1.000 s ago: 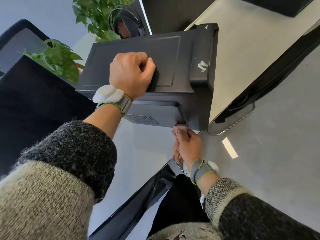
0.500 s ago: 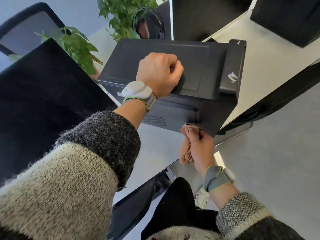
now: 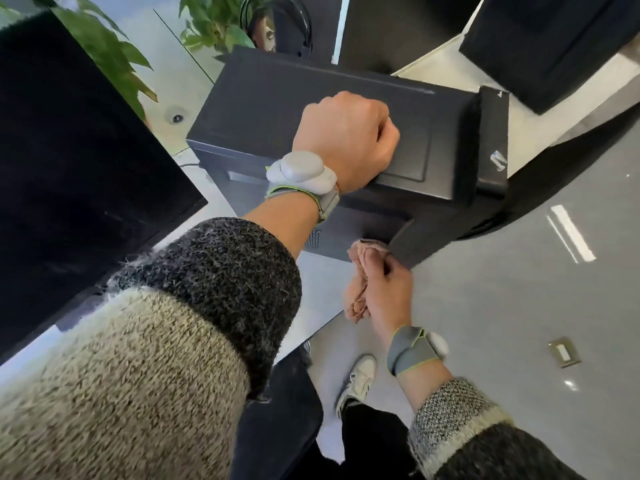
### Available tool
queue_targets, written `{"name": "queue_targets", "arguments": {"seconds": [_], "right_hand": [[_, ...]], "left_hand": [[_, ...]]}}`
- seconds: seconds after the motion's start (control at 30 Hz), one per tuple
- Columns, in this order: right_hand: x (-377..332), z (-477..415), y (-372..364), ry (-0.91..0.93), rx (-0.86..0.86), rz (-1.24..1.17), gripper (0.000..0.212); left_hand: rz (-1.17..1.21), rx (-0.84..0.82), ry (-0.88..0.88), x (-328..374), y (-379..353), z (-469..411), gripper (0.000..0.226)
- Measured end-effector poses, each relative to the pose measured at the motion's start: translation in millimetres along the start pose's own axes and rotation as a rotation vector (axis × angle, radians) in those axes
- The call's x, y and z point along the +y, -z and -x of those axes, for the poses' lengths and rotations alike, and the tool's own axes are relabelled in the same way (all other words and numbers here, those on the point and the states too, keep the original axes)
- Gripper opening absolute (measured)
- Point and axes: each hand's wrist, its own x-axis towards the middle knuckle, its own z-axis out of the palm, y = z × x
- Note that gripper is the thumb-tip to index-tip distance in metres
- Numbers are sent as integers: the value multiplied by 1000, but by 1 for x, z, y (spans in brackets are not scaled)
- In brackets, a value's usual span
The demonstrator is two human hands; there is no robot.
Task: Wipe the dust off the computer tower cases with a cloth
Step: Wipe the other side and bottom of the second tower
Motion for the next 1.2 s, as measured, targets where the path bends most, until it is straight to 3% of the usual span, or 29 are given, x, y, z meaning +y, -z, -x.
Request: {"name": "queue_targets", "arguments": {"seconds": [0.13,0.27,0.37,0.5,0.73,0.83,1.0,1.2], "right_hand": [[9,-8,-6,-58,111,138,29],[16,-16,-17,-257,64,238,32],[19,-20,-21,-257,69,191,36],[24,-9,-20,-148,196,81,26],[30,-25,-18,-347,276,51,38],[19,-12,-14,-264,265,-21,34],[6,19,-16,86,239,-106,29],[9,2,-30,-226,222,38,33]], "left_hand": [[10,-36,-52,-2,-1,-1,38],[49,-27,-56,-3,0,1,39],[54,-28,-66,-2,0,1,35],[37,-9,-55,-3,-3,0,33],[2,-9,-52,-1,-5,-2,34],[3,-1,-43,-1,-7,-4,35],[8,13,-39,-3,-6,0,36],[11,15,-44,-3,-5,-1,35]]}}
